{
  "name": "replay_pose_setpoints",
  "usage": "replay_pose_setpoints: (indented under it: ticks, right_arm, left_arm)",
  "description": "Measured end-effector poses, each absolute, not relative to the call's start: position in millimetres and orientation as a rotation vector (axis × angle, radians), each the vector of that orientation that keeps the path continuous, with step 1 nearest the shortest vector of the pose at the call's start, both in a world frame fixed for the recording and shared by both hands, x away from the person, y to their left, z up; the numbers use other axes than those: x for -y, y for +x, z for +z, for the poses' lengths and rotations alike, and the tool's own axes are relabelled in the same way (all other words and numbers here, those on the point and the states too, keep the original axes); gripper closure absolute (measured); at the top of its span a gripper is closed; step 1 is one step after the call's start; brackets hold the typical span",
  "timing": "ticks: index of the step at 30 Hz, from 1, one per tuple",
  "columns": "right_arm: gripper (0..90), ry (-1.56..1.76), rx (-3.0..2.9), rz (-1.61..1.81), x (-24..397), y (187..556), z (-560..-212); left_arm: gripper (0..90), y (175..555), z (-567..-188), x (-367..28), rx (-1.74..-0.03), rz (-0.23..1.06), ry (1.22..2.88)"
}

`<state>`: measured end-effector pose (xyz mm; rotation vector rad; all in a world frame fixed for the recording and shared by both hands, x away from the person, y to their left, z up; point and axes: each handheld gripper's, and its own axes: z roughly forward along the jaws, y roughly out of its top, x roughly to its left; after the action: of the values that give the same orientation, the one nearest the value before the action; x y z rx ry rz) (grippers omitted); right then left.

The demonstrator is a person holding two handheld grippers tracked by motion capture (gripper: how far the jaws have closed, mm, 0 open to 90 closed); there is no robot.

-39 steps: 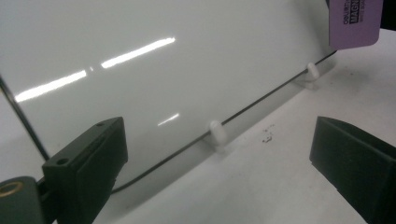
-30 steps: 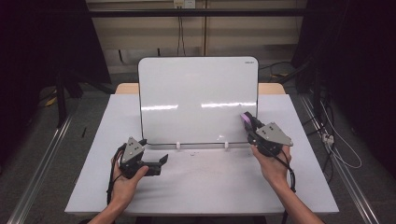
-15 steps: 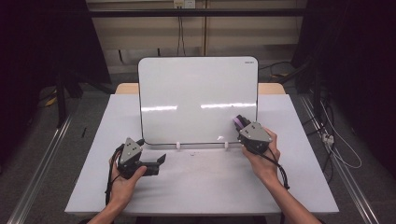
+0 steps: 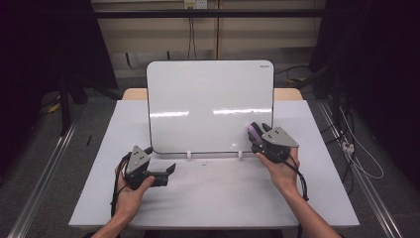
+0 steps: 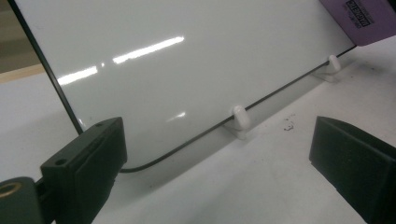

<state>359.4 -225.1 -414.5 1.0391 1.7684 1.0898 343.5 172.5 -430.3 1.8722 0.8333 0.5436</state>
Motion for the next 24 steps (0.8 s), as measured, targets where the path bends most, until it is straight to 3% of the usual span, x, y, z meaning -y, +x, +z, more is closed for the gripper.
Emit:
replay_pose_setpoints:
  ticks: [4,9,24]
  right_arm:
    - [20.2,1.091,-1.767,1.130,229,357,-414]
    - [10.0,1.147,-1.752,1.188,237,354,-416]
    - [4.8,1.203,-1.751,1.292,256,333,-417]
  left_arm:
    - [3.9,344,-427,-173,-0.837,0.564,1.871]
    - [4.0,345,-426,-175,-0.853,0.561,1.864]
    - [4.0,343,-424,-178,-0.890,0.567,1.858]
